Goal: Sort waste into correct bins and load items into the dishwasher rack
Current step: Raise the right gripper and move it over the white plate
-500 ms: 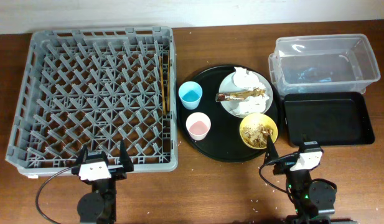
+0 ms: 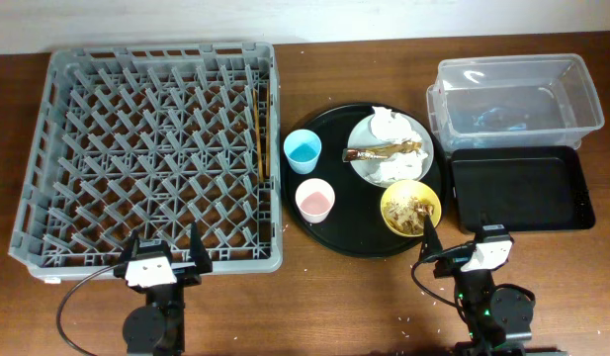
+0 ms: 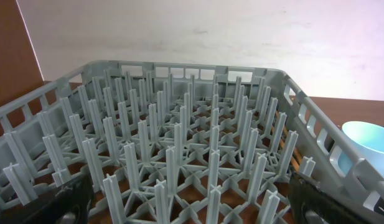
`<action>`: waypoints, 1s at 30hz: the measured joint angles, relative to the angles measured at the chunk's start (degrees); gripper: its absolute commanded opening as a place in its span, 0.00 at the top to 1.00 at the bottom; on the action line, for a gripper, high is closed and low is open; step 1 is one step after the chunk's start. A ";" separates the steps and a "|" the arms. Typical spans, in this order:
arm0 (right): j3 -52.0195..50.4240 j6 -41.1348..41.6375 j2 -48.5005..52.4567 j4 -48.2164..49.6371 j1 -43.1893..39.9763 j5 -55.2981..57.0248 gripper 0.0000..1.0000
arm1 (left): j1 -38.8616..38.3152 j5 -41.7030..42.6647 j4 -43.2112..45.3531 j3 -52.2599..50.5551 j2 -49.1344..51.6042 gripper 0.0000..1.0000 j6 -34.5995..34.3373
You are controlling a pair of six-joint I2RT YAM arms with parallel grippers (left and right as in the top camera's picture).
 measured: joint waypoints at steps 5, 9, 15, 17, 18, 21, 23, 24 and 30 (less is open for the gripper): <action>0.00 0.02 0.00 0.00 0.00 0.00 0.01 | 0.00 0.00 0.00 0.02 0.00 0.01 0.00; 0.00 -0.02 0.00 0.00 0.00 0.00 0.02 | 0.00 0.00 0.00 0.00 0.00 0.01 0.00; 0.00 0.00 0.00 0.02 0.00 -0.02 0.02 | 0.00 0.00 0.00 0.02 0.00 0.01 0.00; 0.00 0.00 0.00 0.09 0.00 -0.24 0.01 | 0.00 0.00 0.02 0.00 0.00 0.01 0.02; 0.00 0.00 0.00 1.36 0.00 -0.52 0.02 | 0.00 0.00 0.00 0.00 0.00 0.01 0.02; 0.00 0.00 0.00 5.81 0.00 -0.98 0.02 | 0.00 0.00 0.00 0.00 0.00 0.01 0.02; 0.00 0.00 -0.02 9.57 0.00 -1.51 0.02 | 0.00 0.00 0.00 0.00 0.00 0.01 0.00; -0.02 0.00 0.00 11.10 0.00 -2.21 0.02 | 0.00 0.00 0.00 0.00 0.00 0.01 0.00; -0.02 -0.02 0.00 11.34 0.00 -3.48 0.01 | 0.00 0.00 0.00 0.00 0.00 0.01 0.00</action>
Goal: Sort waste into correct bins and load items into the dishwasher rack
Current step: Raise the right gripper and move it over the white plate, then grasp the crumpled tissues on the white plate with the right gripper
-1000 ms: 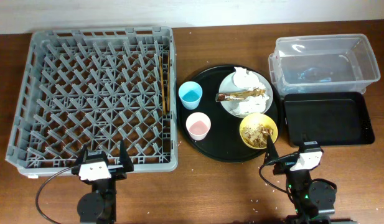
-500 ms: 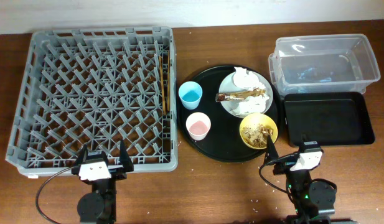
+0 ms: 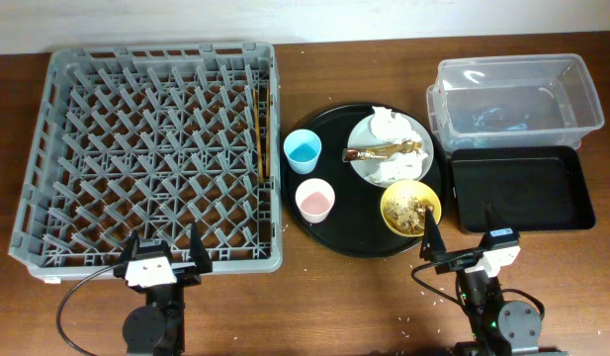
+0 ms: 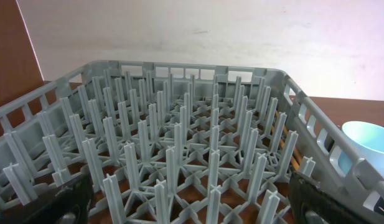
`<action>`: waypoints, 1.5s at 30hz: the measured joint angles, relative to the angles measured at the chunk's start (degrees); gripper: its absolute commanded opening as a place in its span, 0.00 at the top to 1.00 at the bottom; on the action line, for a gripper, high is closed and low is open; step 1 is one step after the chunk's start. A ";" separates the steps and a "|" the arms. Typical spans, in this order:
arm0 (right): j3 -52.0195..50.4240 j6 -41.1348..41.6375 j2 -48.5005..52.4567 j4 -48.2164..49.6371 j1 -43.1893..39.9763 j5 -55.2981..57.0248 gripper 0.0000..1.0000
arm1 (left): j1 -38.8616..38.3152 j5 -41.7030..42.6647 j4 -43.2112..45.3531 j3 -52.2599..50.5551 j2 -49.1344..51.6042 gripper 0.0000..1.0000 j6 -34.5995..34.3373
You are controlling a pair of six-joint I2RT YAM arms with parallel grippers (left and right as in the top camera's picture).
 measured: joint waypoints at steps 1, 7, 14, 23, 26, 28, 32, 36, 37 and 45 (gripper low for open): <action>0.00 0.00 0.00 0.00 0.00 0.00 0.02 | 0.00 0.00 0.00 0.00 0.00 0.01 0.00; 0.02 0.02 0.00 0.00 0.00 1.57 0.01 | 0.00 0.00 0.00 0.00 0.00 0.01 0.00; 6.71 -0.02 0.09 -0.02 0.00 4.22 0.01 | 0.00 0.00 0.00 0.00 0.00 0.01 0.02; 26.64 -5.75 21.75 -1.14 0.00 7.67 0.02 | 0.00 0.02 0.00 0.00 -0.15 0.01 0.00; 35.10 -5.86 29.97 -11.19 0.00 6.43 0.02 | 0.00 0.02 -0.02 0.00 -0.13 0.01 0.00; 42.49 -5.79 37.38 -18.25 0.00 4.33 0.02 | 0.00 0.02 -0.02 0.00 -0.15 0.01 0.00; 55.98 -5.81 50.23 -31.01 0.00 1.75 0.02 | 0.00 0.02 0.00 0.00 -0.22 0.01 0.00; 71.82 -5.84 65.33 -50.97 0.00 -1.11 0.01 | 0.00 0.02 0.00 0.00 -0.20 0.01 0.02; 75.14 -5.77 69.05 -54.62 0.00 -2.19 0.01 | 0.00 0.02 0.00 0.00 -0.20 0.01 0.00; 83.58 -5.77 88.94 -62.12 0.00 -14.69 0.07 | 0.00 0.02 0.00 0.00 -0.22 0.01 0.02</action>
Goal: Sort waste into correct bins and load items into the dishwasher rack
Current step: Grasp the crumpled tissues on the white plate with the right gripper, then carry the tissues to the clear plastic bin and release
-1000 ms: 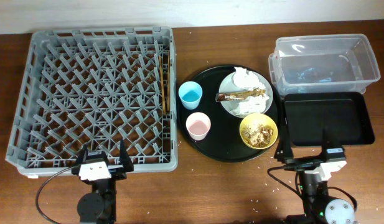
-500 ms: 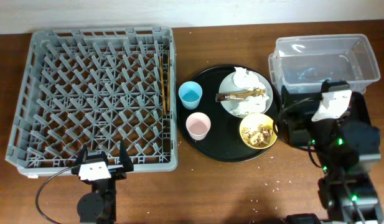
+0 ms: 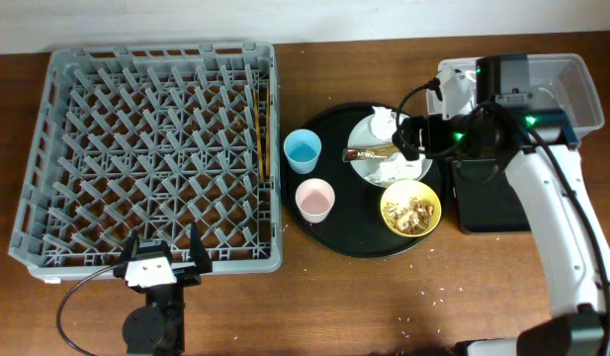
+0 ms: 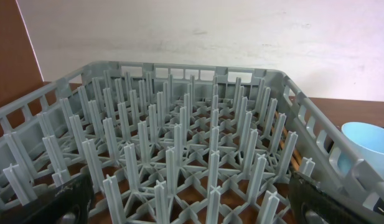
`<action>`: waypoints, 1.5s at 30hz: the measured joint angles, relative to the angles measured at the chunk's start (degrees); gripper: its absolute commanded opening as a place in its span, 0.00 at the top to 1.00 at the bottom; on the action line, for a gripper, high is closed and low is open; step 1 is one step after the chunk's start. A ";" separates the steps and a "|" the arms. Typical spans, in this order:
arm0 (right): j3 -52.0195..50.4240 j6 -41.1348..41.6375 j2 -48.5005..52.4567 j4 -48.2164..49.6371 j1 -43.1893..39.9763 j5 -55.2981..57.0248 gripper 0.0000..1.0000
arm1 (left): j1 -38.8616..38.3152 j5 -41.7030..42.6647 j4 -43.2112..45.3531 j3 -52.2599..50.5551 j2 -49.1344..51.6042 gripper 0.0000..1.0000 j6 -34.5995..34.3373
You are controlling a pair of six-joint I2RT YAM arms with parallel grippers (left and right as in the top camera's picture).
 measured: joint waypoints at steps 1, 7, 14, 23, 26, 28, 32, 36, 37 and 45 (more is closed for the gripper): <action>0.00 0.07 0.74 0.31 0.00 -0.57 0.09 | 0.00 0.00 0.00 0.00 0.02 0.01 -0.02; 0.04 8.24 5.16 2.54 1.46 5.49 0.12 | 0.00 0.00 -0.02 0.00 0.00 0.01 -0.02; 0.09 13.35 13.53 5.73 8.59 20.63 0.17 | 0.00 0.00 -0.02 0.00 0.00 0.01 -0.02; 0.37 16.15 25.51 11.37 8.96 27.91 0.22 | 0.00 0.00 0.00 0.00 0.00 0.01 -0.02; 0.37 16.28 29.03 11.45 8.96 28.55 0.22 | 0.00 0.00 0.00 0.00 0.00 0.01 -0.02; 0.81 16.28 30.32 11.41 8.96 28.59 0.28 | 0.00 0.00 0.00 0.00 0.00 0.01 -0.02; 1.11 16.33 30.67 11.52 9.03 28.28 0.89 | 0.00 0.00 -0.02 0.00 0.00 0.01 0.00; 1.25 16.48 30.77 11.23 9.07 28.15 0.96 | 0.00 0.00 0.00 0.00 0.00 0.01 -0.02; 2.45 16.46 31.15 9.07 9.07 28.22 0.96 | 0.00 0.00 0.00 0.00 0.00 0.01 -0.02; 36.20 16.46 31.65 -16.83 9.05 28.44 0.96 | 0.00 0.00 -0.02 0.00 0.00 0.01 -0.02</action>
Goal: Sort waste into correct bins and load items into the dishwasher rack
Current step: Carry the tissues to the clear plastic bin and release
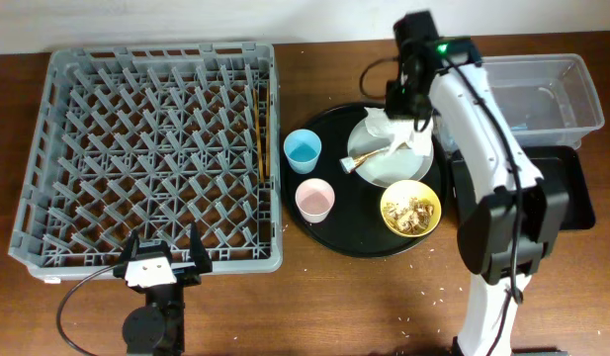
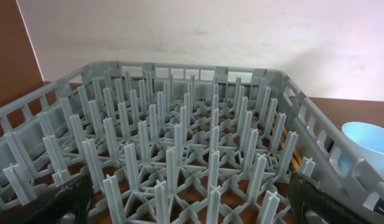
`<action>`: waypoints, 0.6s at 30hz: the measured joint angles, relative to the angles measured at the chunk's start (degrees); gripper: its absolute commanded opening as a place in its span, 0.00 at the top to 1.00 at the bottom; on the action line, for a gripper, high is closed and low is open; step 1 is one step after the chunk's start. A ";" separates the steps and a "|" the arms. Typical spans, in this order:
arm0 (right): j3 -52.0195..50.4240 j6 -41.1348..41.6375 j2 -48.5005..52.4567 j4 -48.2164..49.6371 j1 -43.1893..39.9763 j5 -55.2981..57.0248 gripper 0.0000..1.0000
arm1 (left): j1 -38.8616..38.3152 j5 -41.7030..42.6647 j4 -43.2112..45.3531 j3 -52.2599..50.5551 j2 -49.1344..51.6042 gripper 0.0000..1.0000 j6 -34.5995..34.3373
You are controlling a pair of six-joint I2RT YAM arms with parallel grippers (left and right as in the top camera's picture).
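The grey dishwasher rack [image 1: 47, 148] fills the left of the table, seen close up in the left wrist view [image 2: 179, 143]. A black round tray [image 1: 354, 239] carries a blue cup [image 1: 303, 150], a pink cup [image 1: 314, 200], a yellow bowl of food scraps [image 1: 410, 209] and a white plate [image 1: 408, 170]. The plate holds crumpled white tissue [image 1: 382, 127] and a tilted brown wrapper [image 1: 369, 158]. My right gripper [image 1: 398, 119] hangs over the tissue; its jaws are hidden. My left gripper [image 1: 161, 259] rests open at the rack's front edge.
Wooden chopsticks [image 1: 257, 129] lie along the rack's right side. Stacked clear bins [image 1: 552, 94] stand at the back right. In front of them is a black rectangular tray [image 1: 573, 188], partly covered by my right arm. The blue cup [image 2: 369, 140] shows beside the rack.
My right arm has swung round and now reaches in from the back, its gripper lower over the tissue on the plate. The brown wrapper lies more tilted. The left gripper has not moved.
Both grippers stood parked at the table's front edge. The right one then sat slightly further right there. Later the right arm was stretched over the bins with its gripper above the plate, and now it is at the tissue. The left arm stayed put.
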 measured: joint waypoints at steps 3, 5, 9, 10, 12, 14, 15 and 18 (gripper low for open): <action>8.20 0.02 -0.09 -3.28 -0.79 0.13 0.96 | 0.00 0.02 0.02 0.00 0.00 0.01 0.00; 11.21 1.40 -0.09 -2.67 -3.43 0.09 0.96 | 0.00 0.02 0.02 0.00 0.00 0.01 0.00; 12.07 4.76 0.04 6.05 -15.63 2.29 0.85 | 0.00 0.00 0.02 0.00 0.00 0.01 0.00; 11.61 5.20 0.26 8.55 -16.92 2.58 0.55 | 0.00 0.02 0.02 0.00 0.02 0.01 0.02; 11.61 5.92 2.67 12.74 -18.73 2.95 0.01 | 0.00 0.02 0.02 0.00 0.00 0.01 0.00; 10.95 4.90 6.14 12.94 -19.23 2.82 0.02 | 0.00 0.02 0.02 0.00 0.02 0.01 0.02; 10.75 4.07 6.60 12.11 -19.23 2.54 0.02 | 0.00 0.02 0.02 0.00 0.02 0.01 0.00; 10.69 0.92 5.92 9.33 -18.34 1.25 0.02 | 0.00 0.02 0.02 0.00 0.02 0.01 0.00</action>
